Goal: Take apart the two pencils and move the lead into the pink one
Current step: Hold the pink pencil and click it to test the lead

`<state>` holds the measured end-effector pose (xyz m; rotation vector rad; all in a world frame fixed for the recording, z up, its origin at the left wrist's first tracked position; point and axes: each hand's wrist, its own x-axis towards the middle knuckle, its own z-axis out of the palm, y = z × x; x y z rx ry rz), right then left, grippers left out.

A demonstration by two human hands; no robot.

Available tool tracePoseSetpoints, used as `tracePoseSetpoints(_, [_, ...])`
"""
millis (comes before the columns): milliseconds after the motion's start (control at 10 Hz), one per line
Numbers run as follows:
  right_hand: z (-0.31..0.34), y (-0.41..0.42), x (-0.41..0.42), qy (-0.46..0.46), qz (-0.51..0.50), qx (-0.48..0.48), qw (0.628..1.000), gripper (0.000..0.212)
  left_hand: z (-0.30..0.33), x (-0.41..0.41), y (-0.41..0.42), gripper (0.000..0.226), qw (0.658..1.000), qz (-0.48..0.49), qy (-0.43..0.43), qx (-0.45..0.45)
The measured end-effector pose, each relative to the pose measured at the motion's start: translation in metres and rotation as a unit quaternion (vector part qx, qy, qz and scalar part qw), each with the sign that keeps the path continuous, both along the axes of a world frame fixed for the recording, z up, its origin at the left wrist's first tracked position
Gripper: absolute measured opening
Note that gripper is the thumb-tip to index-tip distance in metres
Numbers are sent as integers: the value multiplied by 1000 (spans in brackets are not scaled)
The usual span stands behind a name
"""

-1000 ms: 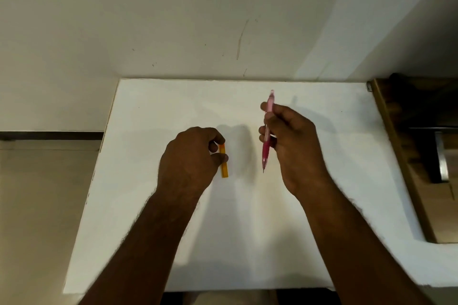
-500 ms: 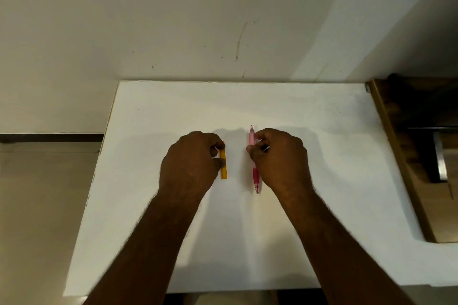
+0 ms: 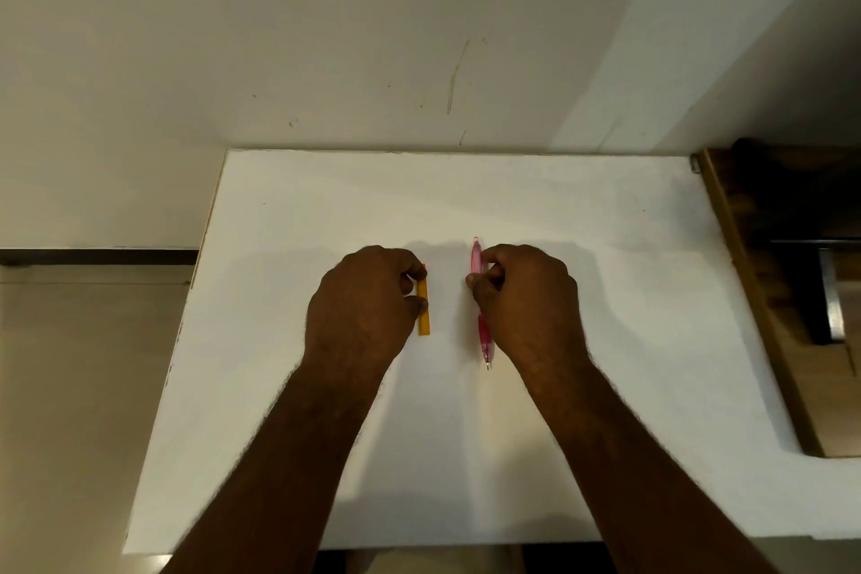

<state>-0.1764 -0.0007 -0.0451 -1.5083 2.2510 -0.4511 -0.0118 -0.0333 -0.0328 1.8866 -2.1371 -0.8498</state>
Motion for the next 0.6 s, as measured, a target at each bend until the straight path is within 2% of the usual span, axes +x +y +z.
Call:
tracePoseSetpoints(500, [-4,-2,-5,3,6,-5,1000,35,4,4,-3,32,998,24,45,-47])
tracePoseSetpoints(600, [4,-3,-6,-17,-18,-36,999,41,7,4,-2,36,996,25,57,-65])
